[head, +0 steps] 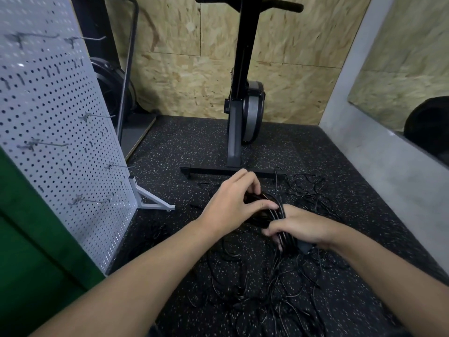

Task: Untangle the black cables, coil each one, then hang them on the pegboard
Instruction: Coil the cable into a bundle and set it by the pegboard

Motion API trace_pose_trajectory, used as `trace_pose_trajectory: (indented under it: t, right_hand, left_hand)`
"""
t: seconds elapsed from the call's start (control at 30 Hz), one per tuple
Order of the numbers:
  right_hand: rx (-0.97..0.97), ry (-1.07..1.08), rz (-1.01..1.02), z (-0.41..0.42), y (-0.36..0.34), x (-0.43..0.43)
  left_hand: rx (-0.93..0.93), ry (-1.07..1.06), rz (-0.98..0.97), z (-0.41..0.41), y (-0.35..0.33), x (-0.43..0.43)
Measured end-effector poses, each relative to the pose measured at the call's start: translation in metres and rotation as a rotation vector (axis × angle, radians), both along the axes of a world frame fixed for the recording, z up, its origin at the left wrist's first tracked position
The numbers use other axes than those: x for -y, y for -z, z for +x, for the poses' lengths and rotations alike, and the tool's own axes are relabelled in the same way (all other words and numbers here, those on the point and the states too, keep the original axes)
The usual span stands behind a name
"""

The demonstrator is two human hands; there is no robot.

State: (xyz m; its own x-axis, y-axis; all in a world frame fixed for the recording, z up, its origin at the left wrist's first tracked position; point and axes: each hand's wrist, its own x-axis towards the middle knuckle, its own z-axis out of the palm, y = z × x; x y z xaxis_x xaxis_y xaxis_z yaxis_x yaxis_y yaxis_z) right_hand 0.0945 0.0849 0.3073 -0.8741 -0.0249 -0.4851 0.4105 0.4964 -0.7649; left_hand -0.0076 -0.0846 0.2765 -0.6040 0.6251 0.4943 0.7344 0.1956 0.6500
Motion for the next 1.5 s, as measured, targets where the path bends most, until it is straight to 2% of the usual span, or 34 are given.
trace_pose_trajectory:
  t: [0.1, 0.17, 0.3, 0.4, 0.5, 0.63, 0.8, 0.9, 0.97, 1.1, 1.2, 1.23, 1.3, 1.33, 1.4, 1.5]
  right_hand:
    - [-0.046, 0.042, -0.197, -0.006, -0.001, -0.011]
    - [-0.096, 0.108, -0.342, -0.008, -0.007, -0.02]
    - [-0.222, 0.328, -0.615, -0.012, -0.007, -0.03]
    - [-0.272, 0.417, -0.499, -0.008, 0.004, -0.027]
    - [-0.377, 0.508, -0.358, -0.006, 0.013, -0.022]
    - [-0.44, 0.552, -0.278, -0.004, 0.02, -0.011]
    - [-0.472, 0.492, -0.243, 0.004, 0.019, -0.008]
    - [-0.471, 0.449, -0.279, 0.007, 0.018, -0.008]
    - [-0.438, 0.418, -0.284, 0.007, 0.019, -0.008]
    - [-0.331, 0.379, -0.305, 0.007, 0.016, -0.008]
    - [-0.285, 0.398, -0.339, 0.007, 0.013, -0.012]
    - [-0.272, 0.421, -0.342, 0.006, 0.013, -0.014]
    - [-0.272, 0.479, -0.389, 0.003, 0.011, -0.017]
    - [-0.285, 0.511, -0.461, 0.003, 0.009, -0.018]
    - [-0.325, 0.559, -0.675, 0.001, 0.005, -0.019]
    - [-0.382, 0.546, -0.854, 0.0, 0.001, -0.022]
  left_hand:
    - [0.133, -0.061, 0.004, -0.008, 0.003, 0.006]
    - [0.33, -0.072, -0.016, -0.016, 0.007, 0.015]
    - [0.587, 0.043, -0.095, -0.025, 0.02, 0.024]
    - [0.673, 0.072, -0.016, -0.022, 0.017, 0.019]
    - [0.682, 0.002, 0.06, -0.015, 0.01, 0.009]
    - [0.767, 0.001, 0.164, 0.004, -0.002, -0.013]
    - [0.752, -0.025, 0.162, 0.013, -0.01, -0.025]
    - [0.593, 0.0, 0.089, 0.009, -0.009, -0.022]
    - [0.517, 0.017, 0.036, 0.005, -0.007, -0.02]
    - [0.522, 0.056, -0.013, 0.003, -0.009, -0.016]
    - [0.376, 0.016, -0.127, 0.001, -0.011, -0.013]
    - [0.384, 0.005, -0.122, -0.001, -0.009, -0.011]
    - [0.547, 0.065, -0.078, -0.001, -0.004, -0.01]
    - [0.619, 0.128, -0.116, 0.001, 0.002, -0.009]
    - [0.638, 0.294, -0.31, 0.006, 0.018, -0.012]
    - [0.473, 0.408, -0.589, 0.012, 0.043, -0.018]
